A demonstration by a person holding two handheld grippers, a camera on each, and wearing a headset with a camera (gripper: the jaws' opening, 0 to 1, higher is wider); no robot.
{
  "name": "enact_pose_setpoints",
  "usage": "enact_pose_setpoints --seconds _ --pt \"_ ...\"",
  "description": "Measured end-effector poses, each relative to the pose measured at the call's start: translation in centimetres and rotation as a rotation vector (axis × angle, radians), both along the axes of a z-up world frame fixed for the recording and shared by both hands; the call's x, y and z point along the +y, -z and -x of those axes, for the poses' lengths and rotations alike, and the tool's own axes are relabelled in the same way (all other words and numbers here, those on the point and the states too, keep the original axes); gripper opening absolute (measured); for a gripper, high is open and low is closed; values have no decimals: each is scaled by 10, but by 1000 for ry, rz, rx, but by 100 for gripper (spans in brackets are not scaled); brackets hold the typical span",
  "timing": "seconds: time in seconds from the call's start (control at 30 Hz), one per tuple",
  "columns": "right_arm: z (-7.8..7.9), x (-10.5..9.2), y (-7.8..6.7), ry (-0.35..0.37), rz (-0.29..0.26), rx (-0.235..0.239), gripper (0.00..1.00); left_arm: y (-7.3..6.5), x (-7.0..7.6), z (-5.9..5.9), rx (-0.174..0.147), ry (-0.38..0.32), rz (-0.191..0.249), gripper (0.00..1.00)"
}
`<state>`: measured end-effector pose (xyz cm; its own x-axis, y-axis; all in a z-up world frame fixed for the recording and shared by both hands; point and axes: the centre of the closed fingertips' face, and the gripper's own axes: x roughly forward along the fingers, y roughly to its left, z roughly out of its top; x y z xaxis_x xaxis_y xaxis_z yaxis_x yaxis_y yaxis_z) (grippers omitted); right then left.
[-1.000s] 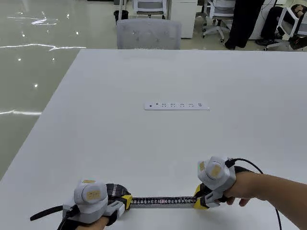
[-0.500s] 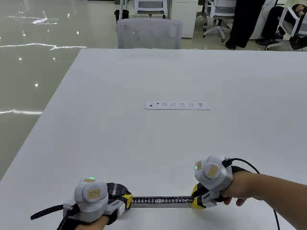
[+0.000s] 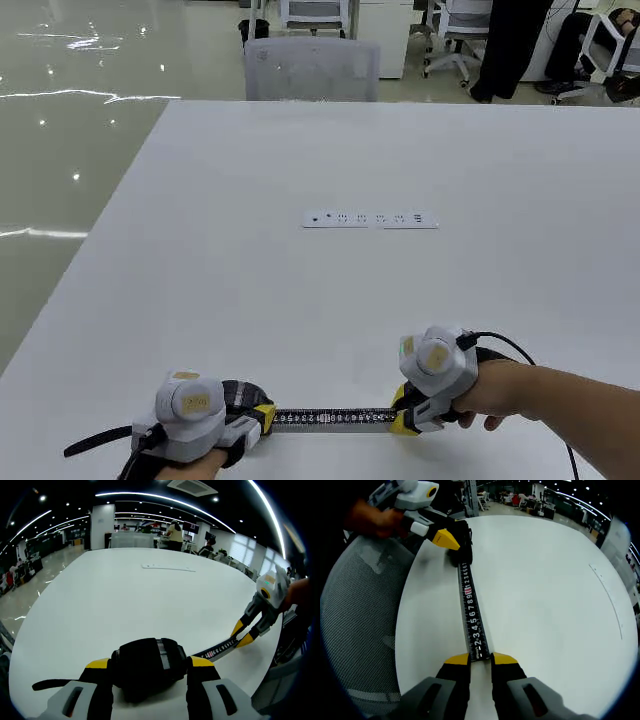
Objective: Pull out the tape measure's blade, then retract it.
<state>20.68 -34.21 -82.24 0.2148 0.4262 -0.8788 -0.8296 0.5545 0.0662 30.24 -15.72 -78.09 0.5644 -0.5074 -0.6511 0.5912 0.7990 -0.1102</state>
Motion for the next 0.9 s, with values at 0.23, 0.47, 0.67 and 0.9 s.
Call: enact_pose_setpoints --seconds 0.23,0.47,0.67,0.9 --pt "-2 5 -1 1 -5 -3 14 0 0 0 1 2 0 55" --pt "-3 7 0 4 -8 -6 14 0 0 0 1 1 0 55" --pt "-5 12 0 6 -13 -7 14 0 0 -1 2 1 2 55" --pt "-7 16 1 2 -15 -9 14 1 0 -1 3 1 3 55"
